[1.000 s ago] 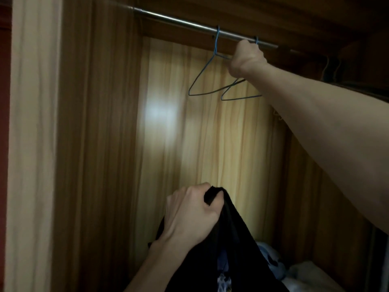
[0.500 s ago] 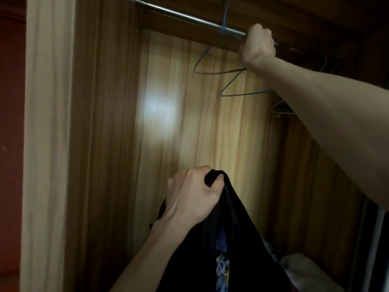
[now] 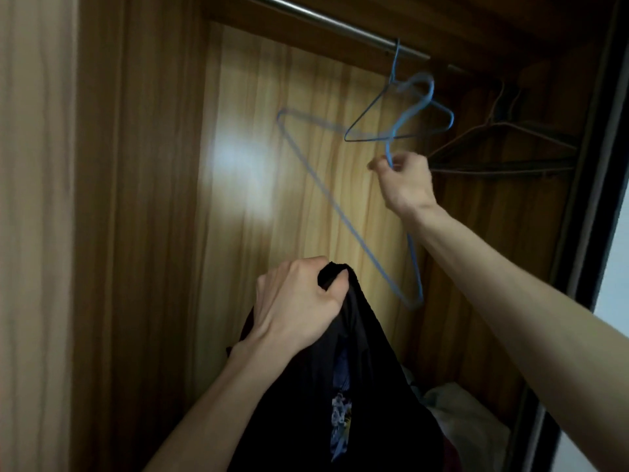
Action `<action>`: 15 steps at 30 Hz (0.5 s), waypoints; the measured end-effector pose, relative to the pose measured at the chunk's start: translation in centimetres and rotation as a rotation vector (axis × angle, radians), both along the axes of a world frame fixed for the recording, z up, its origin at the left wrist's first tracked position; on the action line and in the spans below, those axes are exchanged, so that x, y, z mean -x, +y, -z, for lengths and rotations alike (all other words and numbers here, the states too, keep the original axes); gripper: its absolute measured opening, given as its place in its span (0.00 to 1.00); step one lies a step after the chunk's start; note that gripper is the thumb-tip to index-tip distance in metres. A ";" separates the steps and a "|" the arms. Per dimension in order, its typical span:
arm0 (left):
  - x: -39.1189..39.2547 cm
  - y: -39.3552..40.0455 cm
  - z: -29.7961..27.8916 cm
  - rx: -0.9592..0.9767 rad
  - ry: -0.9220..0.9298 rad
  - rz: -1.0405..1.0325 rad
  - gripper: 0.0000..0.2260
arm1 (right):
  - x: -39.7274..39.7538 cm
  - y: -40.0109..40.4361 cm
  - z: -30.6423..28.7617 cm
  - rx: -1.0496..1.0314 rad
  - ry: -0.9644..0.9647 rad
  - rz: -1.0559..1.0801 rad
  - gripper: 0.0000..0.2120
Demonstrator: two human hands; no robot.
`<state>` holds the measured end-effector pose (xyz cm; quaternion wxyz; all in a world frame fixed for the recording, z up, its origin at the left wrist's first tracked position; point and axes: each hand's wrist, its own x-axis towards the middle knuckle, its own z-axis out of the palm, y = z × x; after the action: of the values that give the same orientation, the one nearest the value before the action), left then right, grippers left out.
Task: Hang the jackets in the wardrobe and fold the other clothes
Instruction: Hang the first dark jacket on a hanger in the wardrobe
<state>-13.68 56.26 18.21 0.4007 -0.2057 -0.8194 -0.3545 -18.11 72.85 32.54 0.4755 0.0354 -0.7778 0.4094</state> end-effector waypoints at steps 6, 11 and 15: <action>-1.1 0.7 1.5 -0.006 -0.014 -0.014 0.21 | -2.5 1.1 5.6 0.125 -0.155 -0.185 0.05; -1.6 1.4 3.0 0.021 -0.026 -0.017 0.22 | -7.1 5.0 9.0 0.229 -0.185 -0.377 0.08; -1.8 2.3 3.9 0.046 -0.022 -0.007 0.22 | -10.2 8.5 11.8 0.194 -0.121 -0.365 0.14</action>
<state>-11.89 58.53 14.33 0.3880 -0.2081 -0.8325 -0.3364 -7.89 81.32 20.71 0.3473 0.1051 -0.7425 0.5630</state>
